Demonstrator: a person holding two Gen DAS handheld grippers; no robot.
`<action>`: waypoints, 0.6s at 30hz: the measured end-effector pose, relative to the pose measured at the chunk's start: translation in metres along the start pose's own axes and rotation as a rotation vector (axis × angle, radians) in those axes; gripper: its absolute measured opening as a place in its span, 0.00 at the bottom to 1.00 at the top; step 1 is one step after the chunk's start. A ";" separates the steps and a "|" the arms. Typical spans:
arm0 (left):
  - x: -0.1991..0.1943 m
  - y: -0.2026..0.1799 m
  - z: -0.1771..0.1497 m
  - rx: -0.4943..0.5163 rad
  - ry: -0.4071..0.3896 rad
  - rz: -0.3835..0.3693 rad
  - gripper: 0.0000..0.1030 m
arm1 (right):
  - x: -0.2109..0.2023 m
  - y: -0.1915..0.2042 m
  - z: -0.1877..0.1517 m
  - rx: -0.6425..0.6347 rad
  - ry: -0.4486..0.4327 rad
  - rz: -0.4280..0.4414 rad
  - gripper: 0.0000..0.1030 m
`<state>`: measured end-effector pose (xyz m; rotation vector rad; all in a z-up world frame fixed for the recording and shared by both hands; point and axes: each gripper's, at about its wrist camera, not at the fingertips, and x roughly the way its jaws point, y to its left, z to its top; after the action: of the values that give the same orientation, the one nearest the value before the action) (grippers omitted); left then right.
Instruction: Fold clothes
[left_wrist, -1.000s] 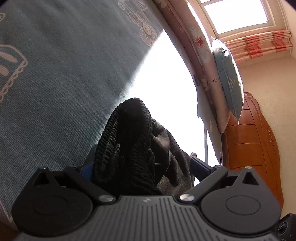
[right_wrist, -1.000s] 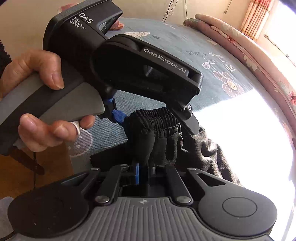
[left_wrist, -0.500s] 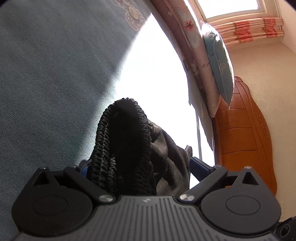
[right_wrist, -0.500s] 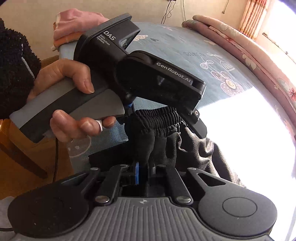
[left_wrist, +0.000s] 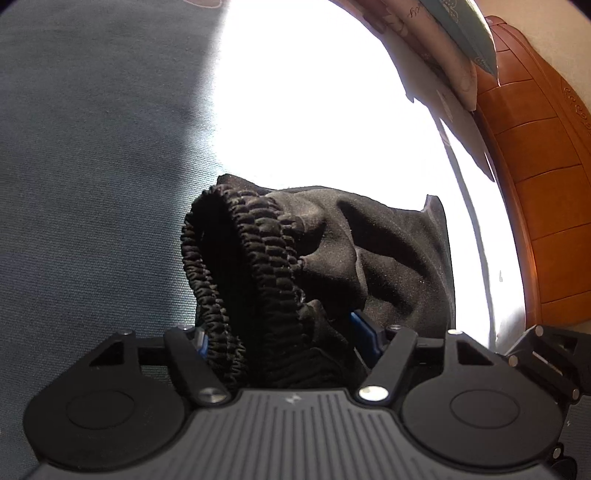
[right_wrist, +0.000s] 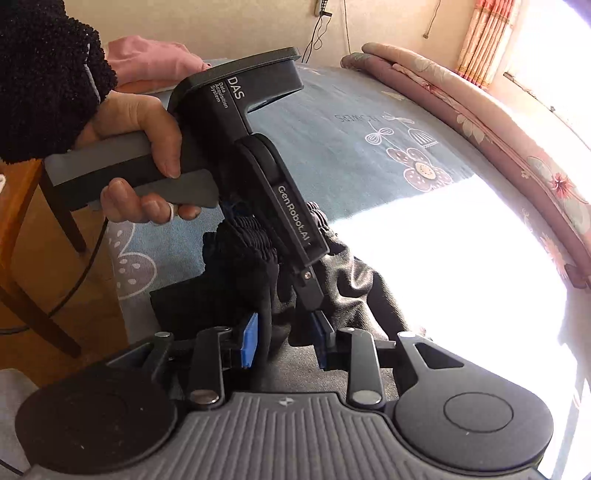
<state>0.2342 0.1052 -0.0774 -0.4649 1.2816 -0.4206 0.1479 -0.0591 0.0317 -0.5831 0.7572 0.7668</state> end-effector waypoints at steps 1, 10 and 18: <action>-0.002 -0.002 0.001 0.010 0.014 0.018 0.48 | -0.002 -0.004 -0.004 0.010 0.007 -0.015 0.33; -0.037 -0.052 0.002 0.074 0.048 0.081 0.30 | -0.029 -0.058 -0.059 0.238 0.110 -0.171 0.33; -0.051 -0.106 0.017 0.071 0.066 0.005 0.29 | -0.053 -0.113 -0.112 0.476 0.211 -0.316 0.35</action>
<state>0.2348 0.0459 0.0256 -0.3902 1.3268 -0.4790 0.1671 -0.2253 0.0281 -0.3393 0.9766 0.2188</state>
